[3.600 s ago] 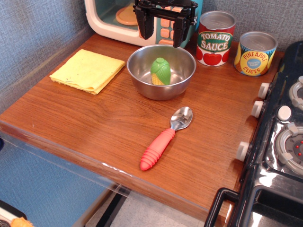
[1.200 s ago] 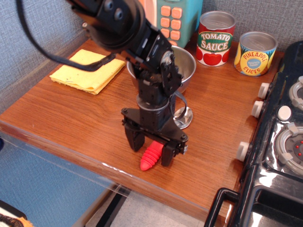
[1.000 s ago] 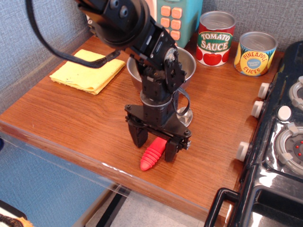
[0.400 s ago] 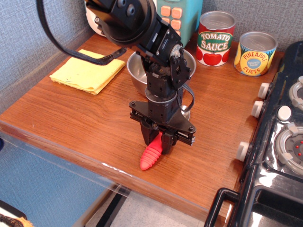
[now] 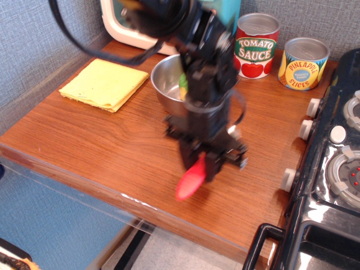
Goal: Move the spoon directly in front of cans to right of pot
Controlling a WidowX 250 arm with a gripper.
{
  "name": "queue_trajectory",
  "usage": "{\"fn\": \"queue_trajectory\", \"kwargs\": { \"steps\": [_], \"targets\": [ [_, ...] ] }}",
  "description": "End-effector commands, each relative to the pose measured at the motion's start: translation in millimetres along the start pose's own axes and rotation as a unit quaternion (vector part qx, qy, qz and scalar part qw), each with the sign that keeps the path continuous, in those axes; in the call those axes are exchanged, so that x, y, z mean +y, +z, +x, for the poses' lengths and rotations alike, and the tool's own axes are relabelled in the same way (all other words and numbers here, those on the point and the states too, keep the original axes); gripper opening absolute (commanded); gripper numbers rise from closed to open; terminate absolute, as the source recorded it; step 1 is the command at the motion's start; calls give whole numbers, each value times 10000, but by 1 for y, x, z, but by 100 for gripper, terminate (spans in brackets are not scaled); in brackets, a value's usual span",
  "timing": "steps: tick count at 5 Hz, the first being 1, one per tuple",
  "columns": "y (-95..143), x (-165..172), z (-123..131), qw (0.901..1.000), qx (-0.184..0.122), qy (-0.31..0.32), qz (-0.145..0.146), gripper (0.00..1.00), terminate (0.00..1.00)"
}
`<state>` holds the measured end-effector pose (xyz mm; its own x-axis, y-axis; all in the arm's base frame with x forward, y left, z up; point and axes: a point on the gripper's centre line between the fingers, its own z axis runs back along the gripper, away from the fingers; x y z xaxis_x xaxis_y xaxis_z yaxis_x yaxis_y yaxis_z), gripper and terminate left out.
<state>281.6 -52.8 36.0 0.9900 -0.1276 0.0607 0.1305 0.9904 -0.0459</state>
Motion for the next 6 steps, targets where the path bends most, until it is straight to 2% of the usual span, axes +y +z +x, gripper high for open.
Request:
{"fn": "queue_trajectory", "kwargs": {
  "steps": [1, 3, 6],
  "targets": [
    [21, -19, 55, 9989, -468, -58, -68, 0, 0],
    [4, -22, 96, 9988, -456, 141, 143, 0, 0],
    [-7, -6, 126, 9966, -540, 565, 252, 0, 0]
  ]
}}
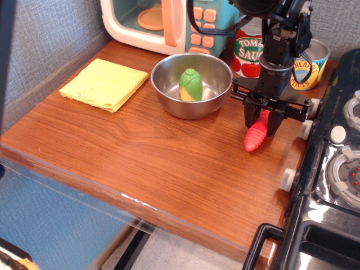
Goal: Move the spoon directly in front of cans to right of pot
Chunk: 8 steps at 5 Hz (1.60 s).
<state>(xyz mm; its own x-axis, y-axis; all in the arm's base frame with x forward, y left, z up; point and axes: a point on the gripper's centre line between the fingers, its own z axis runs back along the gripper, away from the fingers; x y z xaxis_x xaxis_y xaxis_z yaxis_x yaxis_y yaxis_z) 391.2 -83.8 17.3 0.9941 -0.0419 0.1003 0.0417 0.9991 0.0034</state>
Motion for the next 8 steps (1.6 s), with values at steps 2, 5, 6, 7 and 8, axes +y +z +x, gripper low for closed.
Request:
{"fn": "queue_trajectory", "kwargs": {
  "steps": [2, 5, 6, 7, 8],
  "targets": [
    [18, 13, 17, 9997, -199, 156, -8, 100, 0],
    [79, -1, 5, 9976, -635, -248, -127, 100, 0],
    [96, 0, -17, 9981, -556, -260, -93, 100, 0],
    [98, 5, -41, 9985, -473, -277, 23, 100, 0],
    [96, 11, -57, 9987, -401, -309, 26, 100, 0]
  ]
}}
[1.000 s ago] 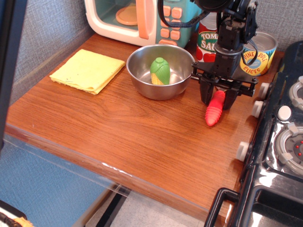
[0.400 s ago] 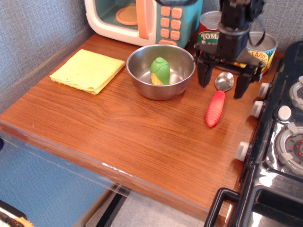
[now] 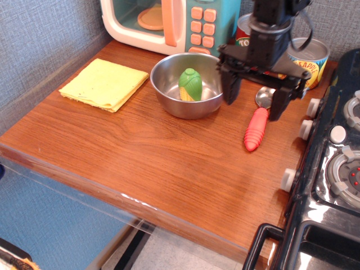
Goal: Move the spoon directly in front of cans to right of pot
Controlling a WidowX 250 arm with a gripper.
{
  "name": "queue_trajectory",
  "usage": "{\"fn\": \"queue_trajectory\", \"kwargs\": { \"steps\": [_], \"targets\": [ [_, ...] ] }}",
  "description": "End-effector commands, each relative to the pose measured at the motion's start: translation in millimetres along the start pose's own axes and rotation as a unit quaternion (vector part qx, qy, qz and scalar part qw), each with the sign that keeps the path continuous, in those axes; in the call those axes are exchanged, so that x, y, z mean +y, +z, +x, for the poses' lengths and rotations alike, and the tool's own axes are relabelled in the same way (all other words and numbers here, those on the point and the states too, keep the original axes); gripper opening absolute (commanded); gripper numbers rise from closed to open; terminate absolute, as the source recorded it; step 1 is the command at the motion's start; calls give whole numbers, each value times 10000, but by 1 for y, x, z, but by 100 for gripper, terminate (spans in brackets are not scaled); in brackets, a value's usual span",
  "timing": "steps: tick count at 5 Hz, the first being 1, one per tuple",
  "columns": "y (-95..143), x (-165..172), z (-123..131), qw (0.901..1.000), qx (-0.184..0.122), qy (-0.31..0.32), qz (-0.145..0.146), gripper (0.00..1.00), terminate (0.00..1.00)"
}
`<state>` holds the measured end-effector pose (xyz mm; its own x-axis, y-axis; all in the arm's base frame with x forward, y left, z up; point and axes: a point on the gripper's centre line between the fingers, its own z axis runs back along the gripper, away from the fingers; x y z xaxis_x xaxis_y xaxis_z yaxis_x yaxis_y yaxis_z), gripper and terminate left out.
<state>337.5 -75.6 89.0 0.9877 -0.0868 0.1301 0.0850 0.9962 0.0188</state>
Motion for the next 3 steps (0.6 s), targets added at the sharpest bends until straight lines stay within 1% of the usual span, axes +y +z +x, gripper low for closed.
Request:
{"fn": "queue_trajectory", "kwargs": {
  "steps": [1, 2, 3],
  "targets": [
    [18, 10, -19, 9998, -190, -94, 24, 100, 0],
    [18, 10, -19, 9998, -190, -94, 24, 100, 0],
    [18, 10, -19, 9998, -190, -94, 24, 100, 100]
  ]
}}
